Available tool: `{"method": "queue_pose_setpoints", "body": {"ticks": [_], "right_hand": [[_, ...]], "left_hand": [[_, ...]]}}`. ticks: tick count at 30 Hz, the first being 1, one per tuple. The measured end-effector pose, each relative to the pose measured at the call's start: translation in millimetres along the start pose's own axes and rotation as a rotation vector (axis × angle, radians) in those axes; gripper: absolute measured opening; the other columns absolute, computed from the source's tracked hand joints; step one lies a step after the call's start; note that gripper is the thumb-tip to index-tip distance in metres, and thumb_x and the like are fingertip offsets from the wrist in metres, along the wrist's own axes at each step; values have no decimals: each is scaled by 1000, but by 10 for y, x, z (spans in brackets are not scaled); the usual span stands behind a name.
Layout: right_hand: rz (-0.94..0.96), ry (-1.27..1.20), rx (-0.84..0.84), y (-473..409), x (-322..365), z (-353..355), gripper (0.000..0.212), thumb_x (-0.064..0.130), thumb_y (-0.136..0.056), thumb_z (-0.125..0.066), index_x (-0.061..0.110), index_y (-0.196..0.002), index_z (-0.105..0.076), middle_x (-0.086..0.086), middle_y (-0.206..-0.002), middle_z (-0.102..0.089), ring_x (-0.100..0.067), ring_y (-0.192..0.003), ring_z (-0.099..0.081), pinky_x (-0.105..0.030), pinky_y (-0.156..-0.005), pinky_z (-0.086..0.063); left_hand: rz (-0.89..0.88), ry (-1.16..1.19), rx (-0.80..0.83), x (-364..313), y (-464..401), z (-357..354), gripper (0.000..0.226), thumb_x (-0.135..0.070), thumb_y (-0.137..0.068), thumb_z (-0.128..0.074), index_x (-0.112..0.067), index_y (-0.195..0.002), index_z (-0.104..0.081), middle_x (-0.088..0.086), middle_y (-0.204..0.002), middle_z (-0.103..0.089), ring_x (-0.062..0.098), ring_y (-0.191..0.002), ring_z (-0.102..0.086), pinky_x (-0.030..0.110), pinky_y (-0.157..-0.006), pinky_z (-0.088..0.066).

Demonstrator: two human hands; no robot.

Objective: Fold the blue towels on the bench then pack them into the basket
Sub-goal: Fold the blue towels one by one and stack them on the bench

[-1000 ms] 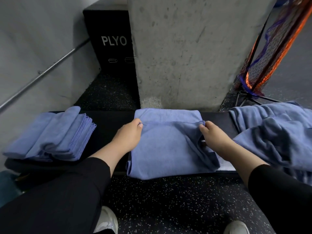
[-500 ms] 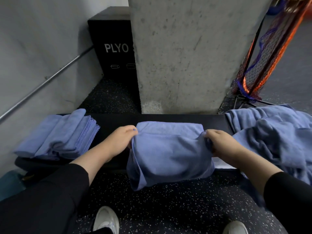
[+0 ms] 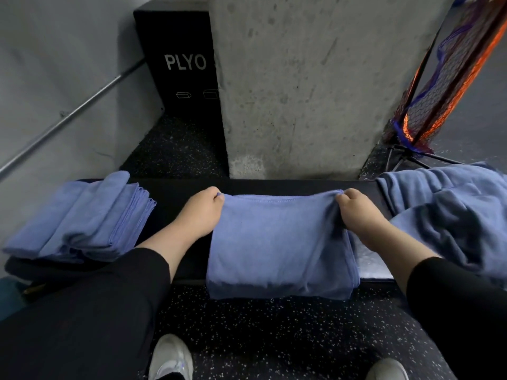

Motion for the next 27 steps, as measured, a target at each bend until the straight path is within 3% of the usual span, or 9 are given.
{"method": "queue_pose_setpoints", "body": {"ticks": [3,8,11,13,15,17,19,23,27], "right_hand": [[27,106,-28,-111,-8,12,30,27,-105,-37,7,-86,-48,-7,-80,-53,-23,-75,-47,-36,-63,-32],[17,176,-68,-267,-78,21,31,26,-104,-39,2,-93,-54,-14,-90,-60,-30,-83,-54,-33,-68,-34],[64,262,-115,-295,-109,36,23,29,-102,-46,8,-99,-55,-11,-94,-60,-31,-91,-56,-33,-72,-34],[111,372,-124,-283,-144,-2,20,31,-99,-52,14,-109,-56,-11,-105,-61,-34,-98,-59,-36,-75,-41],[176,462,-97,-248,-160,-72,31,36,-96,-57,19,-122,-54,-11,-120,-56,-37,-104,-58,-43,-82,-49],[233,510,-68,-233,-155,-128,49,42,-94,-63,20,-137,-51,-9,-129,-51,-37,-116,-54,-48,-91,-50],[278,524,-34,-251,-130,-167,54,39,-93,-66,18,-141,-51,-9,-130,-52,-37,-121,-51,-48,-96,-48],[275,503,19,-295,-104,-187,36,32,-92,-67,16,-124,-61,-9,-114,-59,-34,-111,-57,-44,-92,-48],[284,425,-13,-241,-52,-141,15,26,-88,-68,16,-94,-59,-2,-91,-57,-29,-92,-58,-36,-73,-41]], "left_hand": [[4,-47,-49,38,-107,-6,28,-30,-106,-40,-14,-94,-60,3,-87,-63,22,-82,-60,40,-73,-47],[0,-106,-161,46,-232,23,28,-29,-105,-43,-11,-93,-61,5,-84,-64,26,-80,-59,38,-68,-47],[-35,-165,-185,19,-267,-38,21,-28,-103,-49,-16,-90,-60,1,-83,-62,23,-77,-58,35,-62,-43],[-107,-252,-165,-19,-257,-132,10,-25,-102,-53,-21,-103,-61,0,-103,-63,23,-92,-59,39,-75,-48],[-181,-387,-114,-35,-270,-254,28,-24,-103,-51,-24,-130,-58,-1,-128,-58,24,-114,-53,42,-94,-40],[-211,-438,-96,-32,-291,-294,40,-22,-104,-46,-25,-143,-51,-3,-139,-54,22,-125,-48,41,-101,-33],[-237,-472,-99,-40,-302,-294,45,-18,-103,-44,-26,-147,-48,-4,-139,-54,20,-126,-47,39,-101,-31],[-241,-528,-77,-60,-274,-281,36,-17,-99,-44,-26,-131,-60,-2,-119,-59,21,-113,-50,38,-93,-31],[-232,-452,-86,-58,-220,-194,24,-16,-95,-46,-21,-106,-66,-4,-103,-59,20,-101,-52,36,-86,-30]]}}
Point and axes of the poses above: each hand's wrist, its own y-axis away from the middle knuckle, its own z-axis out of the back of the hand, x = y × z, the point moved 6 cm from there along -y, towards the middle knuckle
